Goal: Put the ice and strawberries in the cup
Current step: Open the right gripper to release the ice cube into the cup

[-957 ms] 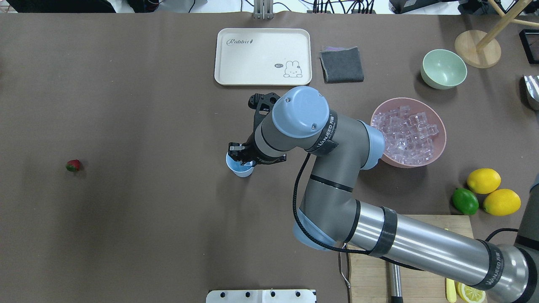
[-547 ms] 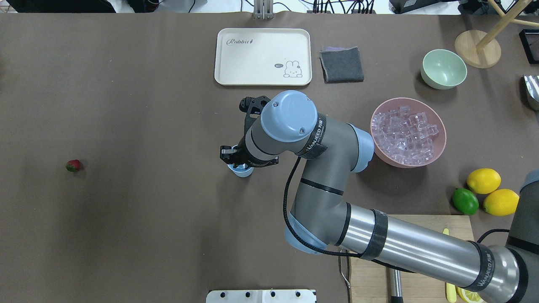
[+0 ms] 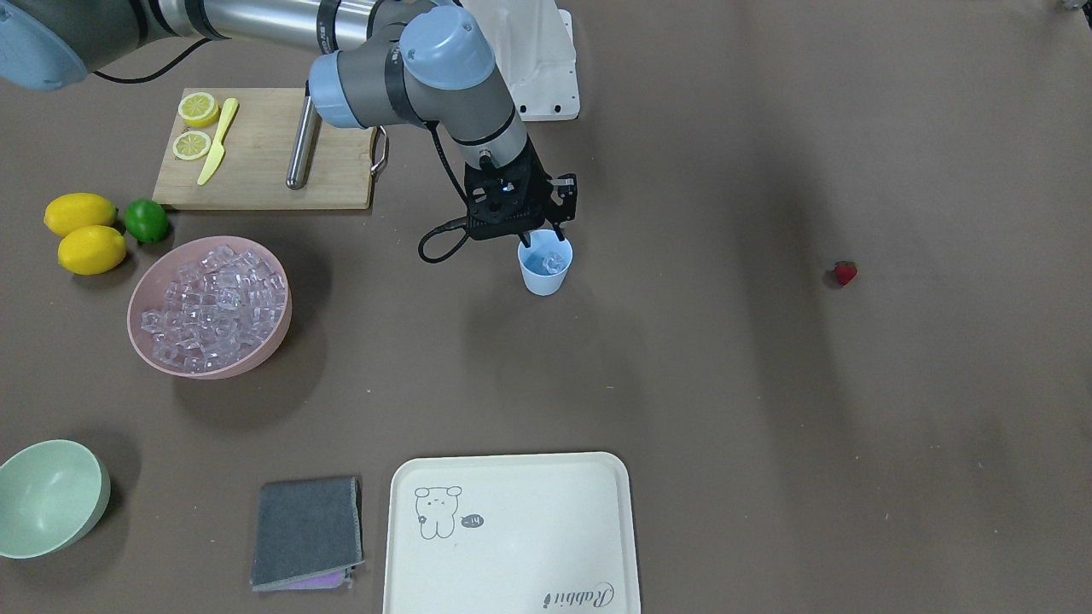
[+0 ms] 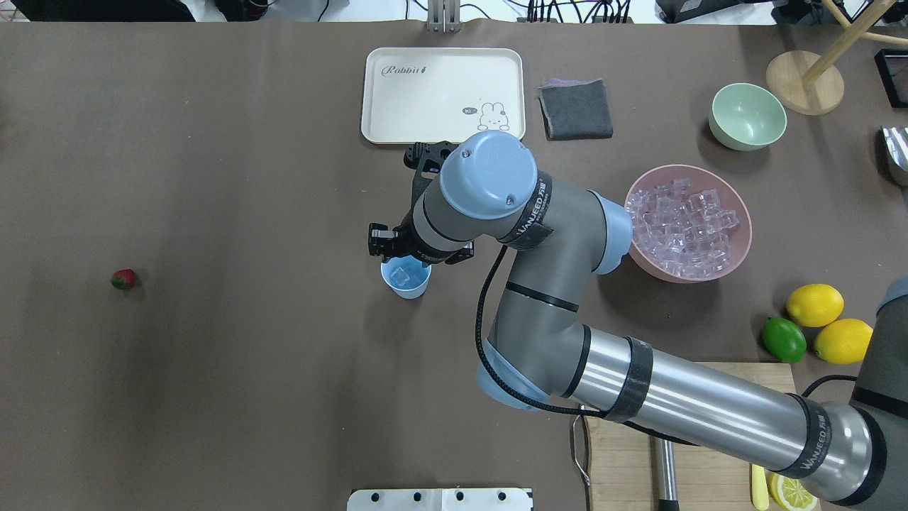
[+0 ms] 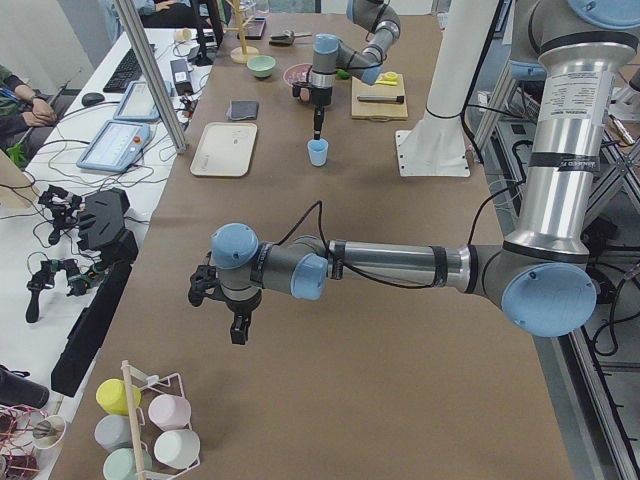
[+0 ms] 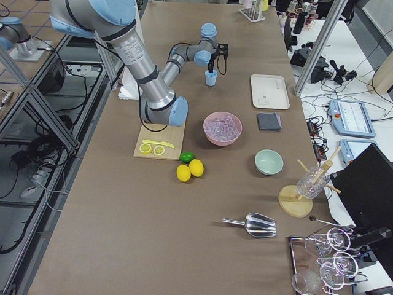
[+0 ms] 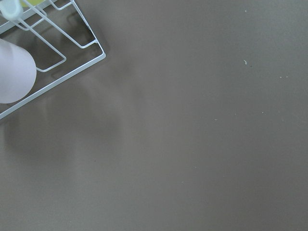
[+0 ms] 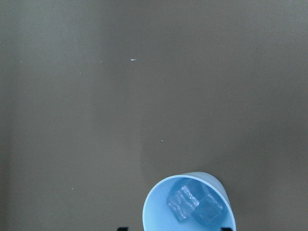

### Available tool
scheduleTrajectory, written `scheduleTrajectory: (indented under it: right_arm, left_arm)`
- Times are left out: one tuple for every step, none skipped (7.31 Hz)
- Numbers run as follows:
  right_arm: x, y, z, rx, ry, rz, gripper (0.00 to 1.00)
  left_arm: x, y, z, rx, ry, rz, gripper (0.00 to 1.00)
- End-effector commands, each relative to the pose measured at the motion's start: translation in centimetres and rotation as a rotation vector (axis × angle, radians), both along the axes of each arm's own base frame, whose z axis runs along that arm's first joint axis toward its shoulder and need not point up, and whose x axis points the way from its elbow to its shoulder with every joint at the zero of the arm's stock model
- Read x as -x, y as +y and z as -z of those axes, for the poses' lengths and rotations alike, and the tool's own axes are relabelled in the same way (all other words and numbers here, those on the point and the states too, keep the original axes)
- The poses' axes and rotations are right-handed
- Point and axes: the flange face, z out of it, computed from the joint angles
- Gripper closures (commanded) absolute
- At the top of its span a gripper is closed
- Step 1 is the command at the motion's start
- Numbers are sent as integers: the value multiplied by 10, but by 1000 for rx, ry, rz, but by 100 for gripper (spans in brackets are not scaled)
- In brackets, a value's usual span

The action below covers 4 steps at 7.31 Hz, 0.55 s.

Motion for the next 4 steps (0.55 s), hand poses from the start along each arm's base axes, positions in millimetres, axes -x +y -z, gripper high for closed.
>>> scheduleTrajectory:
  right_arm:
    - [-15,-12,8,11,-20,0,2]
    - [-33,-21,12,30,-42,24,2]
    - [-54,-30,14,31,-59,18,1]
    - [-73,-41,10,33,-65,14,1]
  left_arm:
    - [-1,-1,17,-38,9,0,2]
    - [-2,-2,35,-81,36,-7,2]
    - [-3,-3,38,-110,41,-7,2]
    - [-3,-4,38,-118,42,-3,2]
